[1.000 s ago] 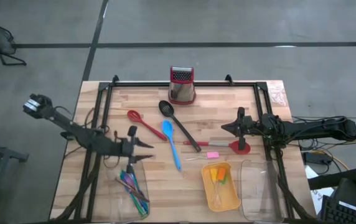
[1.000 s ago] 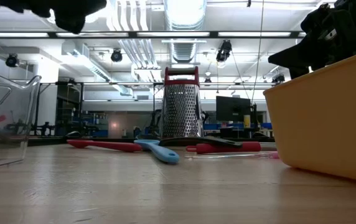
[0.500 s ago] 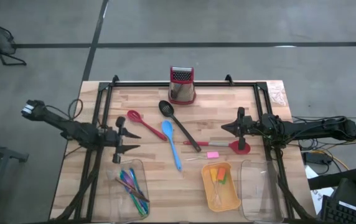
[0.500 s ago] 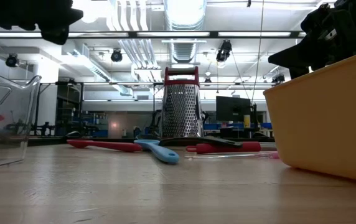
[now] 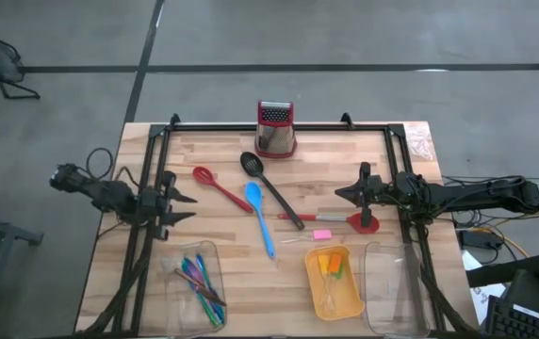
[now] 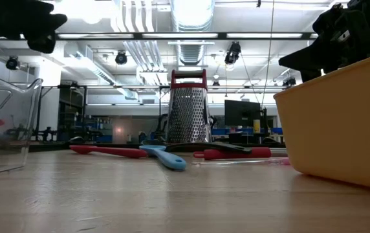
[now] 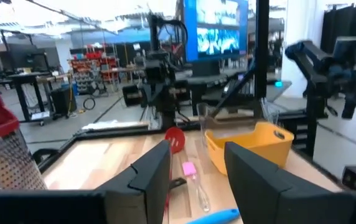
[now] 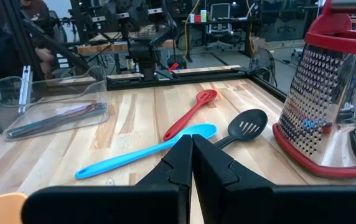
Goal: Pick & Place Kitchen Items
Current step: Put the black serving spoon into the right transparent bin
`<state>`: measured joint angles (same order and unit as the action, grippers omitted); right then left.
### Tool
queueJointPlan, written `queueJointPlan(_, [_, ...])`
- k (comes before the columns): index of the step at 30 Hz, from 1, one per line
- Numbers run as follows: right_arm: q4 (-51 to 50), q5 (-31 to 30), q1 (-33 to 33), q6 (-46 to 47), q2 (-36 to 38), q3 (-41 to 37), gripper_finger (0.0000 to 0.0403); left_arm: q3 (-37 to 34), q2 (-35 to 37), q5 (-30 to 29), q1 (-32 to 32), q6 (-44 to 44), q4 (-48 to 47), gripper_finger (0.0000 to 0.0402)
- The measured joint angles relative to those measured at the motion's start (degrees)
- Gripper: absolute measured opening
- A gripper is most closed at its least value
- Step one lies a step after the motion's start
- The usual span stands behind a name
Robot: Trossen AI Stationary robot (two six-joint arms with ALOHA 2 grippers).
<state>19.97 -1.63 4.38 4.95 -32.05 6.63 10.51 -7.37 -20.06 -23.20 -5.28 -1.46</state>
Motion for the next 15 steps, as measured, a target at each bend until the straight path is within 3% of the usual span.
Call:
queueJointPlan(6, [0.0,0.0,0.0,0.0,0.0,0.0,0.0008,-2.1,7.3,6.1,0.0,-1.0,-3.9,0.0158])
queueJointPlan(15, [0.0,0.0,0.0,0.0,0.0,0.0,0.0008,-4.3,7.2,7.2,0.0,-1.0,-4.8,0.0158])
